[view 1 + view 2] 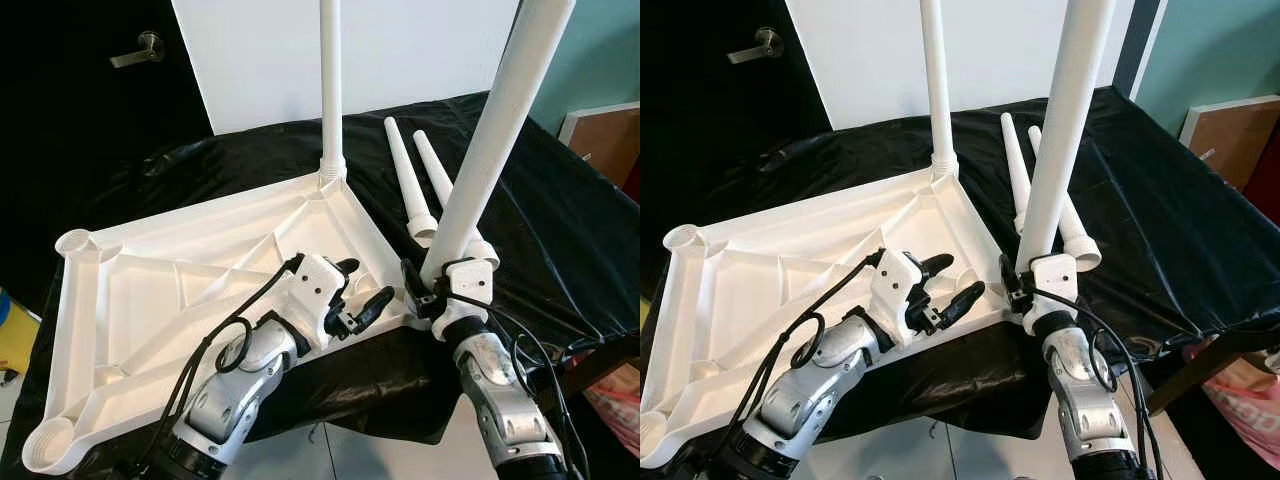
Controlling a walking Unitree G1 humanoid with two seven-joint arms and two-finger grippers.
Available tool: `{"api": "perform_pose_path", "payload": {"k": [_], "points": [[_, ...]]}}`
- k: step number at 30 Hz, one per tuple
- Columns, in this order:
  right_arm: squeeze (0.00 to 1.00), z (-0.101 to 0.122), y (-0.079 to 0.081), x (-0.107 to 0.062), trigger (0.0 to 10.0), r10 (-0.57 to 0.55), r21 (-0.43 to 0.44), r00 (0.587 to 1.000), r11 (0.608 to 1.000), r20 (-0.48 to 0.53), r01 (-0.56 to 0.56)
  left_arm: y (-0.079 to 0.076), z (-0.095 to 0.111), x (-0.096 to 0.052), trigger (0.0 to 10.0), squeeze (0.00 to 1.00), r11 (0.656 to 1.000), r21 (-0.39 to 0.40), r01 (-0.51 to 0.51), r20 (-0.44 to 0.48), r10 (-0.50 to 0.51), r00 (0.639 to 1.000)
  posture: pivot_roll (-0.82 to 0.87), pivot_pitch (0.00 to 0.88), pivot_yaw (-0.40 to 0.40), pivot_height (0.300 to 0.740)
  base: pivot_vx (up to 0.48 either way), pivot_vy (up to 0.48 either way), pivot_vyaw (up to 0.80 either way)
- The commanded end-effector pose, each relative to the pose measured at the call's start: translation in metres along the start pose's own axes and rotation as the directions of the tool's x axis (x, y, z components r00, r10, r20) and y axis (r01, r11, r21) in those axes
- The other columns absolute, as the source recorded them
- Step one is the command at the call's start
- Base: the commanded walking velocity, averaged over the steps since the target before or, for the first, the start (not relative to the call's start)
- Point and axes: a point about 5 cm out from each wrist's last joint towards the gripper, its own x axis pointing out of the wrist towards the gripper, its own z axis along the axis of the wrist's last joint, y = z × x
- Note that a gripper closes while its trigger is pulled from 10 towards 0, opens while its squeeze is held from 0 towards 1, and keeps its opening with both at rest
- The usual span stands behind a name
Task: Building children table
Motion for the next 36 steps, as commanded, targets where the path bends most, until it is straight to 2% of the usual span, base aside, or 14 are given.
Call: {"api": "perform_pose_path", "payload": {"k": [1, 10, 11, 14, 22, 25, 36], "points": [[0.0, -0.017, 0.008, -0.007, 10.0, 0.044, -0.004, 0.997, 0.999, -0.057, -0.044, -0.006, 0.003, -0.001, 10.0, 0.0, 0.99, 0.013, 0.143, -0.004, -0.143, 0.99, -0.16, 0.033, 0.035, 0.74, 0.0, 0.0, 0.0], [0.0, -0.028, 0.007, -0.01, 10.0, 0.066, -0.044, 0.996, 0.997, -0.061, -0.069, -0.005, 0.004, -0.001, 10.0, 0.0, 0.989, 0.019, 0.145, -0.002, -0.145, 0.989, -0.16, 0.024, 0.039, 0.74, 0.0, 0.0, 0.0], [0.0, -0.028, 0.007, -0.01, 10.0, 0.08, -0.074, 0.995, 0.994, -0.055, -0.084, -0.005, 0.004, -0.001, 10.0, 0.0, 0.989, 0.02, 0.146, -0.002, -0.146, 0.989, -0.16, 0.021, 0.041, 0.74, 0.0, 0.0, 0.0], [0.0, -0.029, 0.005, -0.008, 10.0, 0.082, -0.057, 0.995, 0.995, -0.063, -0.085, -0.005, 0.004, 0.0, 10.0, 0.0, 0.988, 0.022, 0.152, -0.001, -0.152, 0.988, -0.16, 0.017, 0.041, 0.74, 0.0, 0.0, 0.0], [0.0, -0.036, 0.002, -0.004, 10.0, 0.075, 0.094, 0.992, 0.993, -0.103, -0.065, -0.005, 0.006, 0.002, 10.0, 0.0, 0.987, 0.031, 0.157, 0.005, -0.157, 0.988, -0.16, 0.007, 0.038, 0.74, 0.0, 0.0, 0.0], [0.0, -0.038, 0.002, -0.004, 10.0, 0.072, 0.122, 0.991, 0.991, -0.112, -0.058, -0.005, 0.006, 0.003, 10.0, 0.0, 0.987, 0.035, 0.157, 0.007, -0.157, 0.988, -0.16, 0.002, 0.035, 0.74, 0.0, 0.0, 0.0], [0.0, -0.04, 0.0, -0.006, 10.0, 0.115, 0.071, 0.984, 0.992, -0.133, -0.106, -0.005, 0.007, 0.001, 10.0, 0.0, 0.987, 0.039, 0.156, 0.006, -0.157, 0.988, -0.16, 0.007, 0.036, 0.74, 0.0, 0.0, 0.0]]}}
